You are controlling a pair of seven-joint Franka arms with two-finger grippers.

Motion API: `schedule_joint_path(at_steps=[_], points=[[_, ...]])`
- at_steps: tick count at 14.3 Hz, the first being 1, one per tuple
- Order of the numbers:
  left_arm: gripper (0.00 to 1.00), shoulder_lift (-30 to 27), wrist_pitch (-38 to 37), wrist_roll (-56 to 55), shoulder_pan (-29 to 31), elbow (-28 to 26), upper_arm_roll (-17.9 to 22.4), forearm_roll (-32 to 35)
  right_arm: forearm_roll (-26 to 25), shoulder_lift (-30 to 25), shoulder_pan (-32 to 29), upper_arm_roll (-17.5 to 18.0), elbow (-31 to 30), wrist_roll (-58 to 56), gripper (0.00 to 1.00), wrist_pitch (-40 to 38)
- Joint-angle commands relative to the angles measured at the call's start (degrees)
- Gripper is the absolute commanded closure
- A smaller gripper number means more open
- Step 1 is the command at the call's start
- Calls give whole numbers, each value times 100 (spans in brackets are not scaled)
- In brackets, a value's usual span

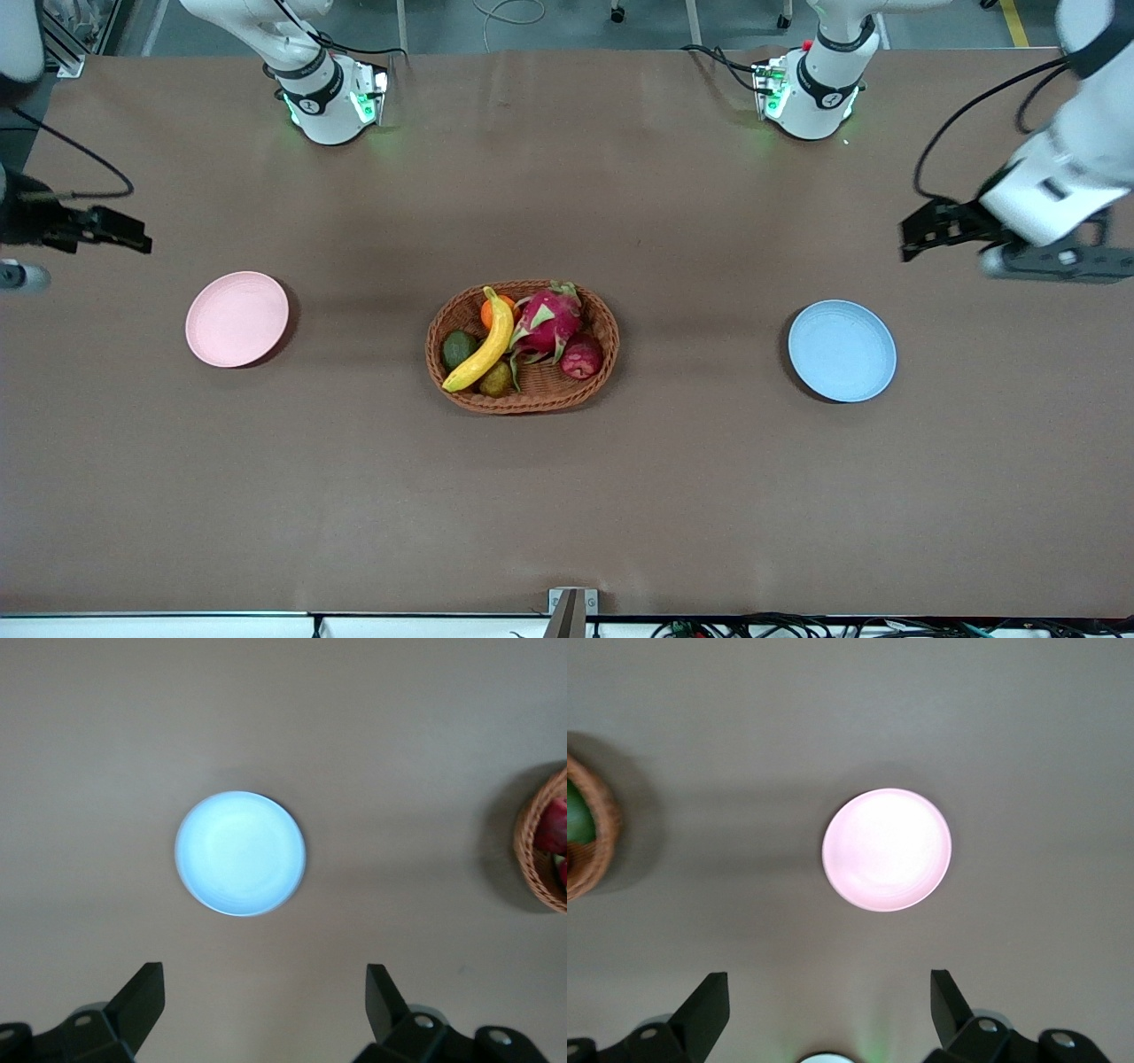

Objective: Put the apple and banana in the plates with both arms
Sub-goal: 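Move both grippers from the table edges toward the wicker basket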

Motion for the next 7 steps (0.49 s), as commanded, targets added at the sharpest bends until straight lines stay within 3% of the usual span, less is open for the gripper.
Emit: schedule_joint_path(at_steps=[1,4,7], points=[[0,540,90,-562,-12,124,-521,-47,-153,127,151,76,85,210,0,93],[0,988,484,-1186,-169,133,-979,5,188,328,870,76,59,2163,0,303],[0,1559,933,-2065,-819,246,-981,32,313,732,1792,85,59,4063,0,960]])
